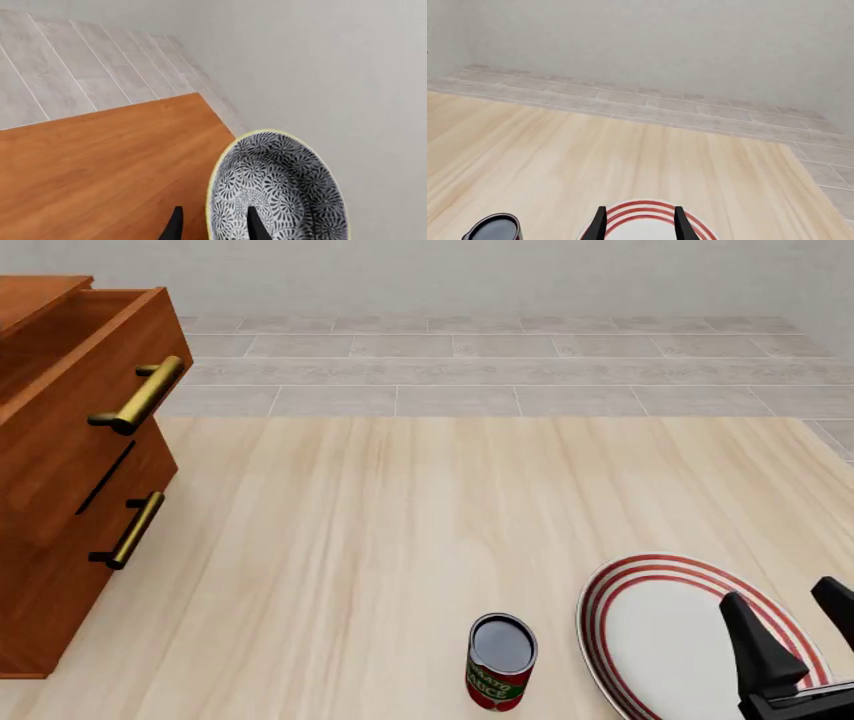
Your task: Put the bowl on top of the cabinet.
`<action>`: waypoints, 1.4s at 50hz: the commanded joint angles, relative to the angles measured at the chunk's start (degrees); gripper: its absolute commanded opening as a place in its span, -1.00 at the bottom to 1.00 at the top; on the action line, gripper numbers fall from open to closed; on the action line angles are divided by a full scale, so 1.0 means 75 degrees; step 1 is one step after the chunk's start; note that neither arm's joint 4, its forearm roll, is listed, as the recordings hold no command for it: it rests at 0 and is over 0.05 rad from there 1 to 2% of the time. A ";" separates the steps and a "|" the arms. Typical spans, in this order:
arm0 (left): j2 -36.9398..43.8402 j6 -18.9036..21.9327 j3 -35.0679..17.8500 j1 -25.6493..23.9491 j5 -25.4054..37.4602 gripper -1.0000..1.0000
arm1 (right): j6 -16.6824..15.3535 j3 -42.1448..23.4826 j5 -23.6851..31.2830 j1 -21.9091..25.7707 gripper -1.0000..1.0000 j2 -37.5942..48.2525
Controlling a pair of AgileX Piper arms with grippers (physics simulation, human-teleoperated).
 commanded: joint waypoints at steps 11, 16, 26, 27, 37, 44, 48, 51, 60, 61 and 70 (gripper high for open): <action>-0.0002 0.0031 0.0321 -0.0149 0.0084 1.00 | -0.0044 0.0000 0.0040 0.0051 1.00 -0.0032; -0.0136 0.0053 0.0349 -0.0153 0.0117 1.00 | -0.0053 0.0000 0.0033 0.0061 1.00 -0.0034; -0.0366 0.0097 0.0486 -0.0220 0.0065 1.00 | -0.0130 0.0001 0.0045 0.0077 1.00 -0.0034; -0.0391 0.0098 0.0479 -0.0212 0.0082 1.00 | -0.0129 0.0001 0.0049 0.0089 1.00 -0.0031; -0.0802 0.0208 0.0489 -0.0222 0.0198 1.00 | -0.0149 0.0001 0.0035 0.0120 1.00 -0.0010; -0.1100 0.0298 0.0520 -0.0211 0.0277 1.00 | -0.0173 0.0000 0.0010 0.0148 1.00 0.0002; -0.1282 0.0351 0.0538 -0.0260 0.0321 1.00 | -0.0172 0.0000 -0.0011 0.0162 1.00 0.0004; -0.1353 0.0355 0.0578 -0.0267 0.0330 1.00 | -0.0177 0.0000 -0.0015 0.0168 1.00 0.0003; -0.1687 0.0429 0.0743 -0.0460 0.0368 1.00 | -0.0188 -0.0002 -0.0038 0.0164 1.00 0.0004; -0.1699 0.0427 0.0747 -0.0450 0.0373 1.00 | -0.0190 -0.0002 -0.0037 0.0164 1.00 0.0003; -0.2015 0.0436 0.0863 -0.0561 0.0461 1.00 | -0.0182 -0.0001 -0.0011 0.0159 1.00 -0.0024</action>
